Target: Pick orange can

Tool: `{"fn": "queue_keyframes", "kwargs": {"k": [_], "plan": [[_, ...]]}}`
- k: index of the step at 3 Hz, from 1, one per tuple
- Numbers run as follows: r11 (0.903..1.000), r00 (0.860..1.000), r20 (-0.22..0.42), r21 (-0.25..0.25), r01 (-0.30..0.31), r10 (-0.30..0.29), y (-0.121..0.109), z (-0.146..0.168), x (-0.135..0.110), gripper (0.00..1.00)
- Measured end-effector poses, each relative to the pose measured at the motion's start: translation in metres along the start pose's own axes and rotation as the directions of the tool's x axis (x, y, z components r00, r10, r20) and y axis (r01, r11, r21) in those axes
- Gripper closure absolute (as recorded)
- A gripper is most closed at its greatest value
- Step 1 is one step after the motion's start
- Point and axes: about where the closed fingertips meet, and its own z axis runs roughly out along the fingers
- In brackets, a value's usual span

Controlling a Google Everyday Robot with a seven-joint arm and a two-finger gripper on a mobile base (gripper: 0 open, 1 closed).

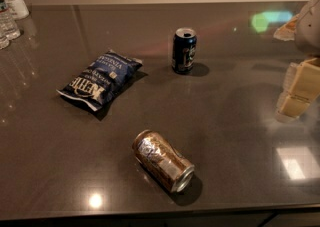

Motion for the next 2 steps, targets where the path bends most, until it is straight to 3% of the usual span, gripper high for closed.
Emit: {"fn": "queue_keyframes", "kwargs": {"k": [2], "plan": [[1.0000, 1.000, 0.000, 0.000, 0.000, 0.000, 0.0000, 0.0000, 0.0000, 0.00]]}}
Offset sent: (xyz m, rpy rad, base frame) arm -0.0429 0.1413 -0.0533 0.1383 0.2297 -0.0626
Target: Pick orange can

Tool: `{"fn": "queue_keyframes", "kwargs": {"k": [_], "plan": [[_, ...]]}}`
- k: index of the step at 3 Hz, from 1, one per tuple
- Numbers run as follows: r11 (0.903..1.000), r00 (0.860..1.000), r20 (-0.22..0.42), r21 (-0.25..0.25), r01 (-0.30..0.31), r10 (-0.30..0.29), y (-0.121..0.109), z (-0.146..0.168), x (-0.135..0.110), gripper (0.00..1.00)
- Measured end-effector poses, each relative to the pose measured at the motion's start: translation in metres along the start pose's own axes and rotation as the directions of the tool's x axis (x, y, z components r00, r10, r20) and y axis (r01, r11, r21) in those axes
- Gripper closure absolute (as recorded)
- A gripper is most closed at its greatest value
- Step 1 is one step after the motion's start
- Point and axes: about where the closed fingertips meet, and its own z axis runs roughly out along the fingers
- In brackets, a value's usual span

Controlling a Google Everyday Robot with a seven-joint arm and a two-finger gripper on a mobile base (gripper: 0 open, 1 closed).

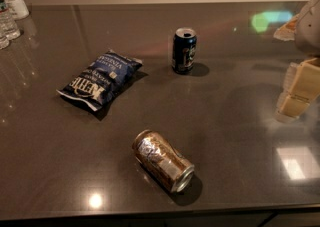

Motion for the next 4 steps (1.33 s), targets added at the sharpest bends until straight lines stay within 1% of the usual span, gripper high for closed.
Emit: {"fn": "queue_keyframes", "kwargs": {"k": [1, 2, 3, 4], "plan": [[0.9987, 1.000, 0.011, -0.044, -0.026, 0.027, 0.019, 0.012, -0.024, 0.00], [0.9862, 0.995, 0.026, -0.141, -0.087, 0.092, 0.059, 0.032, -0.068, 0.00], [0.9709, 0.991, 0.016, -0.205, -0.124, 0.130, 0.090, 0.043, -0.096, 0.00], [0.9612, 0.991, -0.007, -0.243, -0.130, 0.132, 0.117, 0.047, -0.120, 0.00]]}}
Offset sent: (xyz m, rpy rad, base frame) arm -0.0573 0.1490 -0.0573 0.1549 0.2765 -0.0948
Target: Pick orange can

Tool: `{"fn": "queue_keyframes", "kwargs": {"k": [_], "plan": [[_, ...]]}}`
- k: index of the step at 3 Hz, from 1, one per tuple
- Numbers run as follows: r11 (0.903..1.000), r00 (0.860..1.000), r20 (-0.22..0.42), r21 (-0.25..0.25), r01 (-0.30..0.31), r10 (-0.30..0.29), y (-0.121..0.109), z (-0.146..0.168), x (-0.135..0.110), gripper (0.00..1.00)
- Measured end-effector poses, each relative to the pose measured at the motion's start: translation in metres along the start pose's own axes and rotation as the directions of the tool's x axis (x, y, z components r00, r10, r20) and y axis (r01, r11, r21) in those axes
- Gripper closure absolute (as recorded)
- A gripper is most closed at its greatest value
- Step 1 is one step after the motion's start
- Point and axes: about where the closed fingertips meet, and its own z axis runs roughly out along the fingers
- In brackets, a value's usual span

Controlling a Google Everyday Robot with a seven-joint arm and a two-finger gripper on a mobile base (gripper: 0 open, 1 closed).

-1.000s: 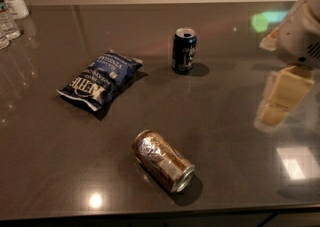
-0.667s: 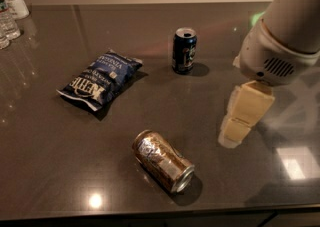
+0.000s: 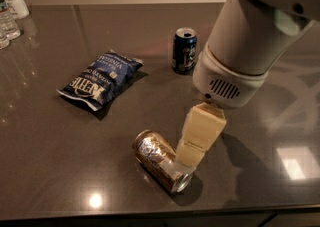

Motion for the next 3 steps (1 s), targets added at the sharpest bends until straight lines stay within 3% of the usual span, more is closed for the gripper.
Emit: {"fn": "queue_keyframes", "kwargs": {"k": [1, 3], "plan": [[0.9994, 1.000, -0.021, 0.032, 0.010, -0.009, 0.020, 0.011, -0.015, 0.00], [0.9918, 0.999, -0.054, 0.128, 0.005, 0.002, 0.023, 0.036, -0.029, 0.00]]}}
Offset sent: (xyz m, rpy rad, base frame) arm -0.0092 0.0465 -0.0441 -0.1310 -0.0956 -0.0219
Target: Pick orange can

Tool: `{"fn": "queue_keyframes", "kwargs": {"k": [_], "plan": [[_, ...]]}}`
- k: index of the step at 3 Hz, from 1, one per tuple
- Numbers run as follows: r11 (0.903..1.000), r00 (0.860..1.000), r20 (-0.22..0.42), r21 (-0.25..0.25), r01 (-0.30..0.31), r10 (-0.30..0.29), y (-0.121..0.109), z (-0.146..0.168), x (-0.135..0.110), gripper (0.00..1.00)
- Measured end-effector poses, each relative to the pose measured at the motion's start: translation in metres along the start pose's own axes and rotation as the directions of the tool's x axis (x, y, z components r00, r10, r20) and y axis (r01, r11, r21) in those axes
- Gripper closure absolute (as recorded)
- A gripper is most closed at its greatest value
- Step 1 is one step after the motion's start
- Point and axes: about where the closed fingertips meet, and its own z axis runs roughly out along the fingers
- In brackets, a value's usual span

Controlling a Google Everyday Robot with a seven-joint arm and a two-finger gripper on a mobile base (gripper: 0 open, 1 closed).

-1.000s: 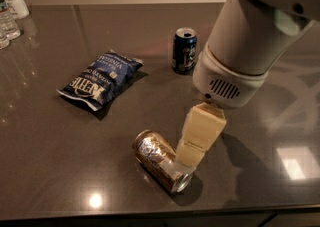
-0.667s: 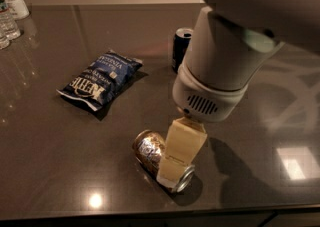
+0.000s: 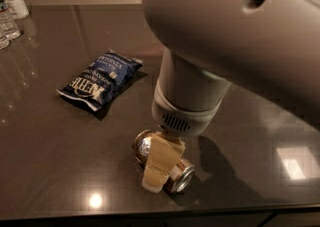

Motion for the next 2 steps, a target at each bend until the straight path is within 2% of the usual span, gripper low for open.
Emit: {"fn": "queue_keyframes", "kwargs": {"k": [2], "plan": [[0.9993, 0.999, -0.028, -0.009, -0.035, 0.035, -0.002, 0.026, 0.002, 0.00]]}}
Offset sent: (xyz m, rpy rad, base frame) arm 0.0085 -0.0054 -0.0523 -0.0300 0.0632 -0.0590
